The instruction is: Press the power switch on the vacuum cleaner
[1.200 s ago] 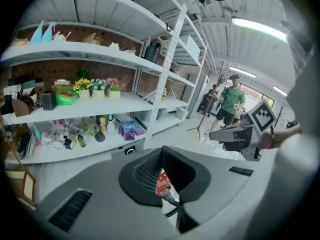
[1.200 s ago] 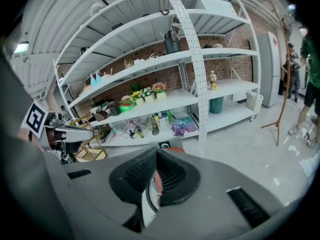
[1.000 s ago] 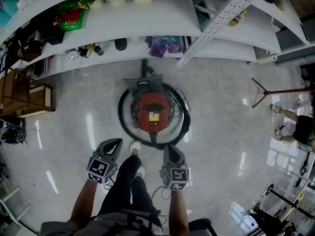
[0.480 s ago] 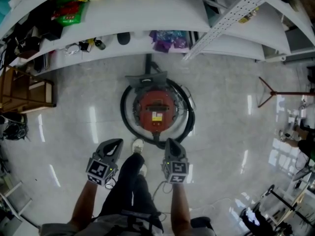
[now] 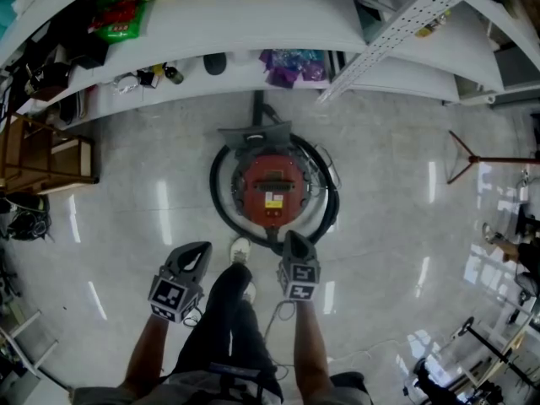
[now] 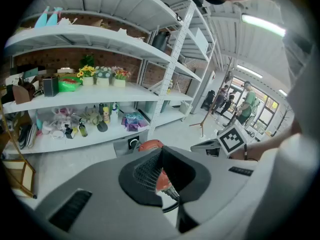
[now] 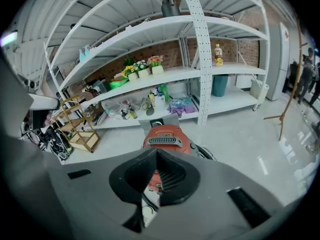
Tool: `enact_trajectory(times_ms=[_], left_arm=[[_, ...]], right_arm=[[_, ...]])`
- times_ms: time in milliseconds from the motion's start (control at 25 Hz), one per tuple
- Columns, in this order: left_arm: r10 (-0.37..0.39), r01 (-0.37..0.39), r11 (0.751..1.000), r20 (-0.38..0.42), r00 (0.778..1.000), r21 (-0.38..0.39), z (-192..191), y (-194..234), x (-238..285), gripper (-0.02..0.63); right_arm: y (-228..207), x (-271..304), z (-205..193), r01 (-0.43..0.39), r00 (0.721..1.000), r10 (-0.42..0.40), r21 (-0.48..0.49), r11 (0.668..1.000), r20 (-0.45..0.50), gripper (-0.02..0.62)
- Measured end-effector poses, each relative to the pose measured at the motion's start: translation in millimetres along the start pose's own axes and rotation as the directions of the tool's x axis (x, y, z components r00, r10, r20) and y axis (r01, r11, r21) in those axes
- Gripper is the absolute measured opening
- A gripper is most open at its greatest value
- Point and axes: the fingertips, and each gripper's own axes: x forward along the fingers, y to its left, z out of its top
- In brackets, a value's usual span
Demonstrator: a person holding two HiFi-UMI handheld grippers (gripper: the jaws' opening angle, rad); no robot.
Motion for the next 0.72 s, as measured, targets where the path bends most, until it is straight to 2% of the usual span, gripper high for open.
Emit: enact_trajectory(times_ms=[120, 280, 360, 720], left_arm=[[-0.010, 0.010, 1.000, -0.024, 1.000, 0.001, -6.8, 2.0, -1.8, 0.008], [-0.004, 0.004, 1.000, -0.004, 1.000, 0.001, -7.8, 7.1, -0.6, 0.008], [-0.018, 0.018, 1.000, -0.024, 1.000, -0.001, -14.3, 5.5, -0.3, 0.008], [-0.023, 0.023, 1.000, -0.016, 1.000, -0.008, -18.7, 12.0, -0.9, 0.008]], right_arm=[[-2.5, 13.2, -5.1, 0.007, 1.000, -0.007, 0.010, 1.000, -0.004, 0.011], [-5.2, 29.8, -17.6, 0.020, 0.999, -0.019, 0.031, 0.999, -0.030, 0.011], [-5.7, 35.5, -23.0, 0.020, 0.999, -0.018, 0.040, 0.999, -0.041, 0.011], [-7.6, 58.7, -42.1, 0.024, 0.997, -0.022, 0.022, 0.999, -0.074, 0.012]])
